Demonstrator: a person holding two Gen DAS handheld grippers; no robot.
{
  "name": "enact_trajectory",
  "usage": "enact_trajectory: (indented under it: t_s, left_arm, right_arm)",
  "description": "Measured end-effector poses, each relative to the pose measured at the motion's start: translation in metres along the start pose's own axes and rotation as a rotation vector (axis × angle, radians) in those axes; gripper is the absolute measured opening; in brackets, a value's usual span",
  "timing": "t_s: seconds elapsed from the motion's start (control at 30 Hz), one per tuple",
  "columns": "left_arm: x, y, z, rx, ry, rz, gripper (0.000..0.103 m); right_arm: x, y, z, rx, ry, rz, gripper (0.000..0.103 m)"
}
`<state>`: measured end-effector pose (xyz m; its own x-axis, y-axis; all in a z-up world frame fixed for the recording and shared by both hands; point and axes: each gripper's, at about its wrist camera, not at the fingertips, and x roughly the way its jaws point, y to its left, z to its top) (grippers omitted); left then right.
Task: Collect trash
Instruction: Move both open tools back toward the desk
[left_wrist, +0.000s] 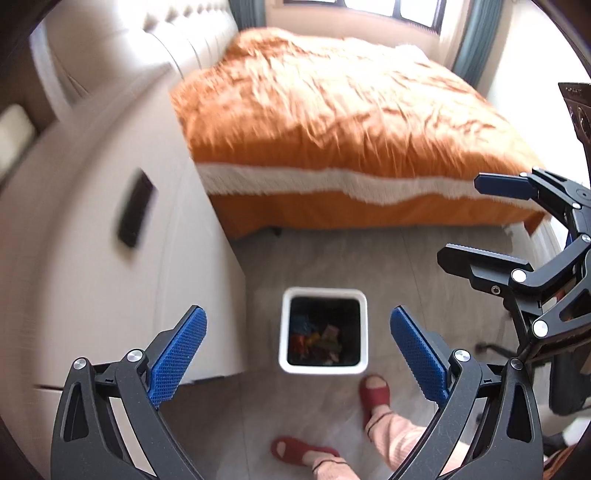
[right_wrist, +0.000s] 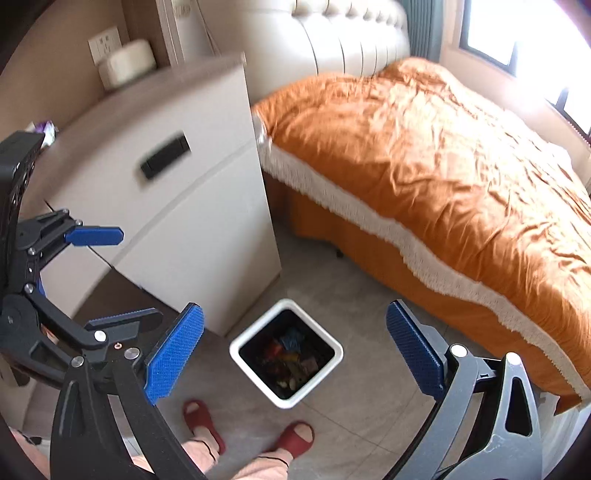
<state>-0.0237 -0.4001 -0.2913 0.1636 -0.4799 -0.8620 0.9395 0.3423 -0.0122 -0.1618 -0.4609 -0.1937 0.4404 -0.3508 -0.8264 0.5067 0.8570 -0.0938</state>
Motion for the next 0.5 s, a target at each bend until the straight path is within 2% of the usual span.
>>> enact_trajectory:
  t_s: [0.07, 0.2, 0.33, 0.5]
  left_arm:
    - [-0.021, 0.004, 0.006, -0.005, -0.035, 0.016, 0.098]
    - [-0.064, 0.020, 0.014, -0.027, -0.107, 0.100, 0.098]
    - [-0.105, 0.057, 0.014, -0.089, -0.166, 0.201, 0.098]
    - [-0.149, 0.113, -0.001, -0.181, -0.212, 0.304, 0.098]
  right_arm:
    - [-0.017, 0.011, 0.015, -0.009, -0.044, 0.008, 0.099]
    - [-0.038, 0.038, 0.044, -0.023, -0.121, 0.055, 0.099]
    - [-0.051, 0.078, 0.077, -0.062, -0.207, 0.113, 0.099]
    - [-0.051, 0.136, 0.110, -0.137, -0.271, 0.194, 0.099]
